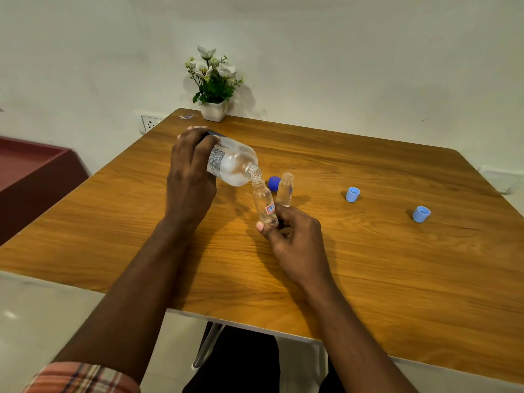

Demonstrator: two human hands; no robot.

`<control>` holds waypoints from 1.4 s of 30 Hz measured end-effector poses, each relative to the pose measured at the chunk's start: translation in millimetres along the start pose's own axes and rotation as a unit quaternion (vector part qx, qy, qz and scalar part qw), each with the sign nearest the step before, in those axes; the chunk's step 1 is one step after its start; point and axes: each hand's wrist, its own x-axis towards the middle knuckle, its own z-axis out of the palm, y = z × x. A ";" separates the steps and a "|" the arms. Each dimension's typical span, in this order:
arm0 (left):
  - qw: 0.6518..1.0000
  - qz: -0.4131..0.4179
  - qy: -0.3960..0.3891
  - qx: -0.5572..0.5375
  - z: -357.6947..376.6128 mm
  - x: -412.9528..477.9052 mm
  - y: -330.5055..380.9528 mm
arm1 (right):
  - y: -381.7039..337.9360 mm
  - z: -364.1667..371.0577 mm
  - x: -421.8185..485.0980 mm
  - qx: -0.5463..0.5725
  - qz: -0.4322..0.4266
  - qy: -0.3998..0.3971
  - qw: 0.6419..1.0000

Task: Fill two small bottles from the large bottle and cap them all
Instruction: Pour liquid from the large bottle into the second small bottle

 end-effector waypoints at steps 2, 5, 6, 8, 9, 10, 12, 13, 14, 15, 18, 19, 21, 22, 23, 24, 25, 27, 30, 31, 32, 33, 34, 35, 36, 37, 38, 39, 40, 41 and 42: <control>1.000 0.000 0.000 0.001 0.2 -0.1 0.0 | -0.1 0.1 0.2 0.001 0.001 -0.001 1.000; 1.000 -0.002 -0.002 0.003 0.0 -0.3 0.0 | 0.2 0.1 0.4 0.001 -0.001 0.000 1.000; 1.000 -0.003 -0.002 0.003 -0.1 -0.2 -0.1 | 0.1 0.1 0.4 0.001 -0.001 -0.001 1.000; 1.000 -0.004 -0.003 0.004 -0.4 -0.1 0.0 | 0.0 -0.1 0.4 0.002 -0.001 -0.002 1.000; 1.000 -0.003 -0.003 0.003 -0.5 -0.1 0.3 | 0.0 -0.2 0.5 0.003 -0.001 -0.002 1.000; 1.000 -0.002 -0.003 0.003 -0.4 -0.2 0.6 | 0.0 -0.3 0.4 0.003 -0.002 -0.002 1.000; 1.000 0.000 -0.005 0.003 -0.2 -0.5 1.2 | 0.2 -0.1 0.3 0.001 -0.003 -0.002 1.000; 1.000 0.000 -0.006 0.004 -0.1 -0.6 1.5 | 0.4 0.0 0.2 0.000 -0.003 -0.003 1.000; 1.000 -0.001 -0.007 0.004 -0.2 -0.6 1.5 | 0.4 0.1 0.2 0.001 -0.002 -0.003 1.000; 1.000 -0.002 -0.008 0.004 -0.4 -0.7 1.7 | 0.3 0.2 0.2 0.002 -0.001 -0.004 1.000; 1.000 -0.002 -0.008 0.003 -1.1 -0.4 2.1 | 0.0 0.0 0.3 0.006 0.000 -0.004 1.000; 1.000 -0.002 -0.007 0.002 -1.3 -0.2 2.2 | -0.1 -0.1 0.3 0.007 0.000 -0.004 1.000; 1.000 -0.002 -0.007 0.002 -1.3 -0.1 2.0 | -0.2 0.0 0.5 0.006 0.001 -0.004 1.000; 1.000 -0.003 -0.008 0.002 -1.3 0.0 1.9 | -0.3 -0.1 0.5 0.006 0.002 -0.004 1.000; 1.000 -0.004 -0.009 0.002 -1.3 -0.1 1.8 | -0.2 -0.1 0.5 0.006 0.002 -0.004 1.000; 1.000 -0.005 -0.010 0.002 -1.1 -0.2 1.8 | 0.0 -0.1 0.4 0.006 0.001 -0.003 1.000; 1.000 -0.006 -0.010 0.001 -1.1 -0.4 1.8 | 0.2 -0.2 0.3 0.005 0.000 -0.002 1.000; 1.000 -0.007 -0.010 0.001 -0.7 -0.6 1.6 | 0.0 -0.2 -0.1 0.004 0.001 -0.002 1.000; 1.000 -0.005 -0.008 0.000 -0.4 -0.8 1.5 | -0.7 -0.2 -0.2 0.004 0.001 -0.002 1.000; 1.000 -0.004 -0.007 0.000 -0.4 -0.7 1.3 | -1.0 -0.4 -0.1 0.004 0.001 -0.001 1.000; 1.000 -0.003 -0.007 0.000 -0.4 -0.6 1.2 | -1.2 -0.6 0.2 0.004 0.000 -0.001 1.000; 1.000 -0.003 -0.007 0.000 -0.4 -0.5 1.0 | -1.1 -0.7 0.3 0.004 0.000 -0.001 1.000; 1.000 -0.004 -0.007 0.000 -0.1 -0.6 1.0 | -0.8 -0.7 0.3 0.004 0.000 -0.001 1.000; 1.000 -0.004 -0.007 0.001 0.0 -0.7 0.8 | -0.5 -0.7 0.3 0.005 0.001 -0.002 1.000; 1.000 -0.004 -0.008 0.001 0.4 -0.9 0.7 | -0.5 -0.5 0.1 0.005 0.002 -0.002 1.000; 1.000 -0.004 -0.008 0.002 0.6 -1.1 0.8 | -0.5 -0.5 0.1 0.004 0.002 -0.002 1.000; 1.000 -0.004 -0.009 0.002 0.5 -1.3 1.0 | -0.7 -0.3 -0.2 0.004 0.001 -0.003 1.000; 1.000 -0.004 -0.008 0.002 0.4 -1.4 1.1 | -1.0 -0.1 -0.1 0.003 0.000 -0.003 1.000; 1.000 -0.004 -0.008 0.003 0.1 -1.1 1.1 | -1.2 -0.1 -0.2 0.003 -0.002 -0.002 1.000; 1.000 -0.003 -0.008 0.003 -0.3 -0.8 1.1 | -1.2 -0.2 -0.1 0.004 -0.002 -0.002 1.000; 1.000 -0.002 -0.007 0.004 -0.5 -0.5 1.2 | -1.3 -0.3 0.0 0.004 -0.002 -0.002 1.000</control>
